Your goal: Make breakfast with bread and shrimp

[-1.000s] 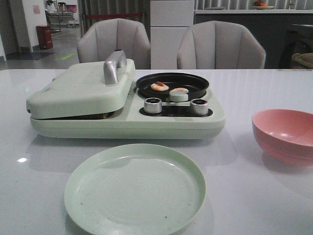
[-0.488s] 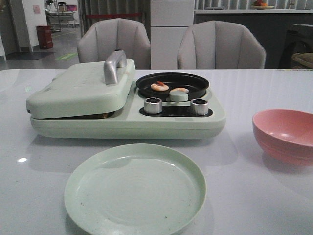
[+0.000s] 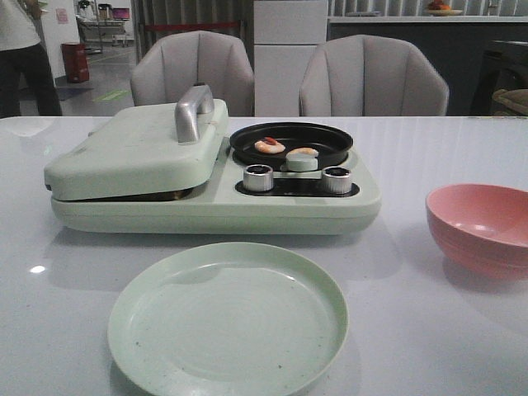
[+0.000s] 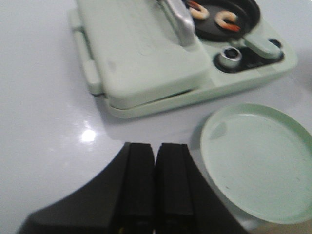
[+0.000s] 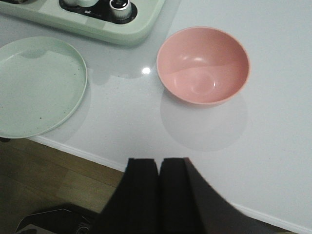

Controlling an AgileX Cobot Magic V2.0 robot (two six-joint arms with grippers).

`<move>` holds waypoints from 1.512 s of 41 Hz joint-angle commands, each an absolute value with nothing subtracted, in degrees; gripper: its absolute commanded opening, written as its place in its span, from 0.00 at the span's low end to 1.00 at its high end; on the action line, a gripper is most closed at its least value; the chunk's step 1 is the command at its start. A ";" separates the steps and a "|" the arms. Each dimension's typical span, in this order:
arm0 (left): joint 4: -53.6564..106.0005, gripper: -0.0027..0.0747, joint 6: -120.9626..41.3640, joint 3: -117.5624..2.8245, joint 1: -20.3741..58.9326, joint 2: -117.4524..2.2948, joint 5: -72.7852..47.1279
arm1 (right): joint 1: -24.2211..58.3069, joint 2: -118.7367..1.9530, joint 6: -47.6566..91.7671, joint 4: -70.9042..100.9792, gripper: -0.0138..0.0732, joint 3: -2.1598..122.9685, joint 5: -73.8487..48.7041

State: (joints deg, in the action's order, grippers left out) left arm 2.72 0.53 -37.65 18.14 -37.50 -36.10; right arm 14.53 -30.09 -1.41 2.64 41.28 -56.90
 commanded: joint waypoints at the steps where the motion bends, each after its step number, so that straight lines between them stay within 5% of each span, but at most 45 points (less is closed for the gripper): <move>1: 2.34 0.16 0.82 -33.63 11.83 -31.10 -26.80 | 14.59 -30.25 -1.52 2.63 0.20 42.64 -52.98; 10: 2.86 0.16 0.82 -17.57 2.66 -13.71 -16.95 | 14.59 -30.25 -1.52 2.63 0.20 42.64 -53.03; 20: 2.97 0.16 0.82 -4.16 1.23 1.43 -9.22 | 14.59 -30.25 -1.52 2.63 0.20 42.64 -53.03; 26: 3.07 0.16 0.82 1.93 1.34 1.35 0.78 | 14.59 -30.25 -1.52 2.63 0.20 42.64 -53.17; 62: 2.63 0.16 0.82 1.82 1.34 1.24 2.59 | 14.59 -30.25 -1.52 2.63 0.20 42.64 -53.16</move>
State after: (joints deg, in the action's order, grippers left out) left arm 2.55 0.53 0.09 1.41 0.26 -2.65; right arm 14.53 -30.09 -1.41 2.64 41.28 -56.90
